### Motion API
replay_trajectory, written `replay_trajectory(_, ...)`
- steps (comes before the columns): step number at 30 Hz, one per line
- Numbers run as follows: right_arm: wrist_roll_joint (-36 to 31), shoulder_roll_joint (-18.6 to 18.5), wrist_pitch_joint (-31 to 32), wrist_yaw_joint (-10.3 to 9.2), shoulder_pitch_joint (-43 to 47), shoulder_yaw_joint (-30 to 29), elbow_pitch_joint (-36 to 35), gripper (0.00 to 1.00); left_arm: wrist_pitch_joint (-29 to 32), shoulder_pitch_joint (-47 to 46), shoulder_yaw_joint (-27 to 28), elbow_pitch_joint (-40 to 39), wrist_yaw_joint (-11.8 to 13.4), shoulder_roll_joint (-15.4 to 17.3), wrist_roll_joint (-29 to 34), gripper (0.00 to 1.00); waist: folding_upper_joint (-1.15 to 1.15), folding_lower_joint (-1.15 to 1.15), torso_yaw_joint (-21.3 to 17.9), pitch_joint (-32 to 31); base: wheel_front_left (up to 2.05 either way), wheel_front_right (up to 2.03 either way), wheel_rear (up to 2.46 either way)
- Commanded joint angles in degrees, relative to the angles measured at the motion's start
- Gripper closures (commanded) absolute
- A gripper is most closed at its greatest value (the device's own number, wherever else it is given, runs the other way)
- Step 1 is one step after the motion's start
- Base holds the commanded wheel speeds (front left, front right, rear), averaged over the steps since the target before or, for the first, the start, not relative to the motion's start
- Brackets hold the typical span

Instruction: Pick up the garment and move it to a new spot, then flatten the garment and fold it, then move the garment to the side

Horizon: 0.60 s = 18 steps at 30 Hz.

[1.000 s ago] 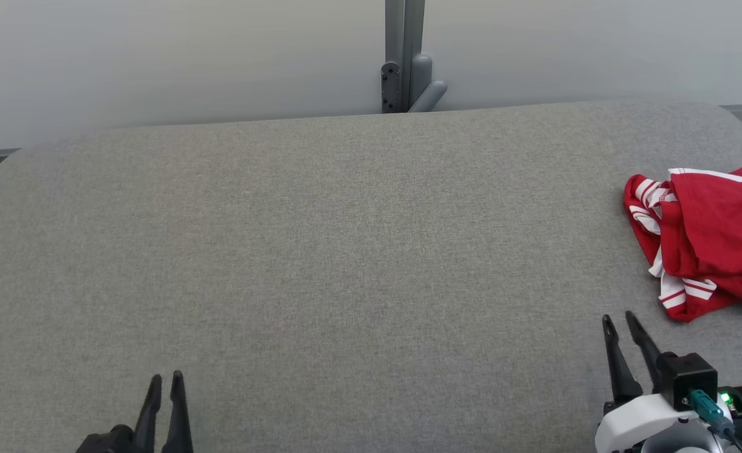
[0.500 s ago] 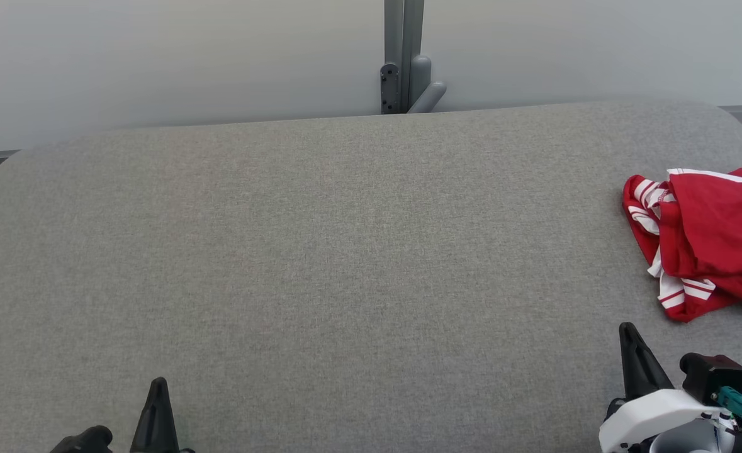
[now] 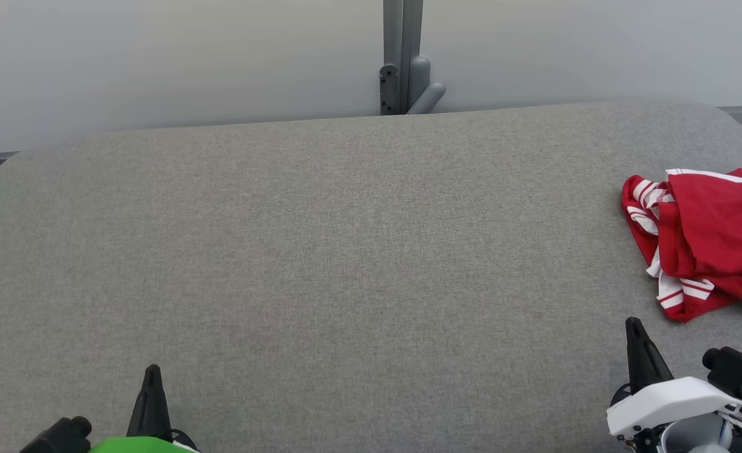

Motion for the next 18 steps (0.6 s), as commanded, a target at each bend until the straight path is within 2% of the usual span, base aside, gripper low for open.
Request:
replay_trajectory(1, 2.0, -0.4, 0.3, -0.01, -1.4, -0.2, -1.0, 1.00, 0.3, -1.6, 0.4, -0.9, -0.2, 0.2, -1.6, 1.00, 0.01, 0.00, 0.0, 0.0, 0.00, 0.00, 0.00)
replay_trajectory(18, 17.6, -0.4, 3.8, -0.03, -2.6, -0.7, -1.4, 1.00, 3.7, -3.8, 1.3, -1.2, -1.0, 0.3, -14.2, 1.00, 0.01, 0.00, -0.1, -0.2, 0.00, 0.00, 0.00)
